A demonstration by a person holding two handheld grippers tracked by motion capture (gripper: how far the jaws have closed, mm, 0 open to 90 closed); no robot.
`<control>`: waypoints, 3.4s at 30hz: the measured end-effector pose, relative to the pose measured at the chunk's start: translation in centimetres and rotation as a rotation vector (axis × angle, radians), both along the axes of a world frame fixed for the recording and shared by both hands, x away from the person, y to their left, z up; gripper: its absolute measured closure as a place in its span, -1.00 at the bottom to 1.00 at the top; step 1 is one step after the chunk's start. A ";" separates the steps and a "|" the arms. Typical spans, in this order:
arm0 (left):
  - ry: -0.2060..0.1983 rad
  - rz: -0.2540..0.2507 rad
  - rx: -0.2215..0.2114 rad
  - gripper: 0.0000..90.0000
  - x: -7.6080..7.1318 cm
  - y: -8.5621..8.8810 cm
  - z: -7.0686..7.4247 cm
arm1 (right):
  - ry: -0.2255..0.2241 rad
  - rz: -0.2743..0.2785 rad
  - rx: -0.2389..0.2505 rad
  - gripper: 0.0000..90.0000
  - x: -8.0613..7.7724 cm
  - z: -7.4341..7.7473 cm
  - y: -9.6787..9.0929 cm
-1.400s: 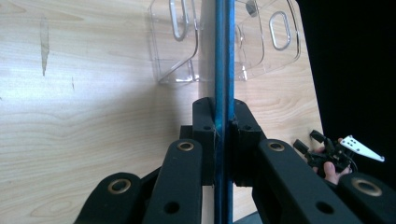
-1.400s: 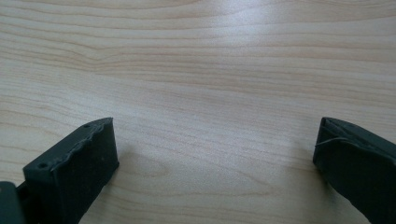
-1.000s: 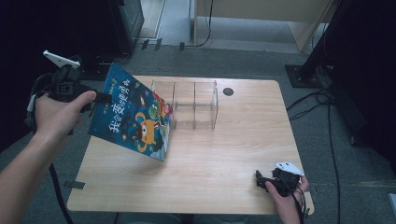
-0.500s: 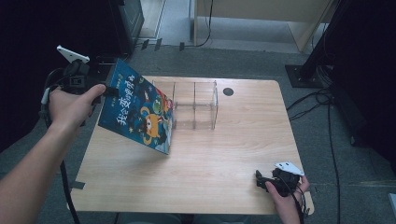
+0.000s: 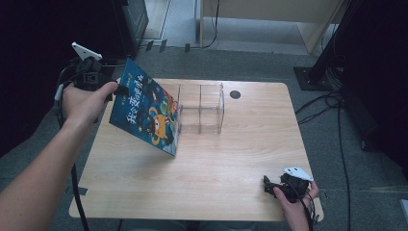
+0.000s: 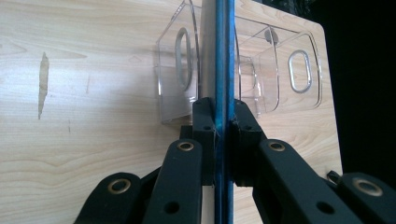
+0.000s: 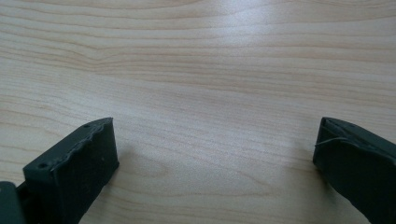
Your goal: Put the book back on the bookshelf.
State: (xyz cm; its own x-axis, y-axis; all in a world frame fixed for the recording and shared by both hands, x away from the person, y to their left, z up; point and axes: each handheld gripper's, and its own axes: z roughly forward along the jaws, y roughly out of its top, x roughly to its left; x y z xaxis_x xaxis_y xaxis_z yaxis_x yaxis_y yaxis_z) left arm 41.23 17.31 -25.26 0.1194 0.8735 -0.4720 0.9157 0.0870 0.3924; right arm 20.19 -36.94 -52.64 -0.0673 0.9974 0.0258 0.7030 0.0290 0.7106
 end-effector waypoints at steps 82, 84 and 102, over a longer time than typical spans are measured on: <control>-0.035 0.087 0.101 -0.68 -4.6 6.8 -4.9 | 0.001 0.000 0.001 -1.00 0.0 0.0 0.0; -0.028 0.082 0.108 -0.69 -4.7 6.8 -5.3 | 0.001 -0.001 0.000 -1.00 0.0 0.0 0.0; -0.001 0.067 0.129 -0.80 -5.7 6.4 -9.0 | 0.001 -0.001 0.001 -1.00 0.0 0.0 0.0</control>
State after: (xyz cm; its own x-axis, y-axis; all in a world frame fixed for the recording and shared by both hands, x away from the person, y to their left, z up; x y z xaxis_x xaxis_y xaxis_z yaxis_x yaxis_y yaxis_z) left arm 35.50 23.74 -34.21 0.0593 0.9328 -0.3554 0.9093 0.0964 0.4047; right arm 20.19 -36.93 -52.64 -0.0667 0.9974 0.0266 0.7035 0.0281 0.7101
